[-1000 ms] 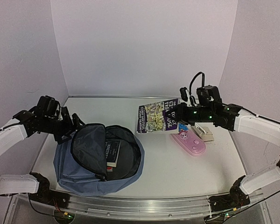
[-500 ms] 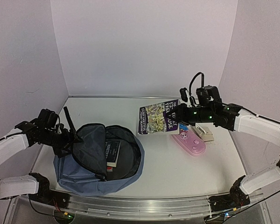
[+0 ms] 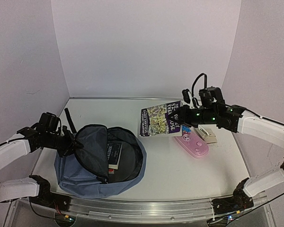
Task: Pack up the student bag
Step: Place the book in the student bag.
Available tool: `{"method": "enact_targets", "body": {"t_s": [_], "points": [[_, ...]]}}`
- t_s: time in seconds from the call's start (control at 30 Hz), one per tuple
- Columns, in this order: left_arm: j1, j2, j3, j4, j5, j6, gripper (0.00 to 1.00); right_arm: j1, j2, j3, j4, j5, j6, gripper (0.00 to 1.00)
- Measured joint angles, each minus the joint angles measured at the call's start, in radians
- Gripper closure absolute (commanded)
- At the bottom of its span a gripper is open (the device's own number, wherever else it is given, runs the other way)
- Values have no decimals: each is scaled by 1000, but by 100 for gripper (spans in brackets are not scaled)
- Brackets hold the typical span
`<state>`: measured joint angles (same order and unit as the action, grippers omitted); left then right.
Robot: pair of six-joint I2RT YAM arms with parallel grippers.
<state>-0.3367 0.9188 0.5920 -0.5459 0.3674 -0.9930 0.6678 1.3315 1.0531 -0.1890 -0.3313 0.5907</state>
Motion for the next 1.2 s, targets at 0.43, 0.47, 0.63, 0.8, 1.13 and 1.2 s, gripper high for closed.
{"method": "enact_targets", "body": {"t_s": [0.43,0.47,0.63,0.8,1.13,1.2], "points": [[-1,-28,240,-51,102,237,100,0,3,32,0,-58,69,100],[-1,-32,254,-50,118,254,100,0,2,32,8,-69,84,100],[-1,-38,279,-50,189,327,100,21,34,34,54,-124,146,100],[-1,-38,280,-53,221,365,100,113,149,33,161,-166,225,100],[0,-51,280,-52,261,390,100,221,360,34,349,-200,342,100],[0,-55,280,-52,267,391,100,224,396,34,377,-198,357,100]]}}
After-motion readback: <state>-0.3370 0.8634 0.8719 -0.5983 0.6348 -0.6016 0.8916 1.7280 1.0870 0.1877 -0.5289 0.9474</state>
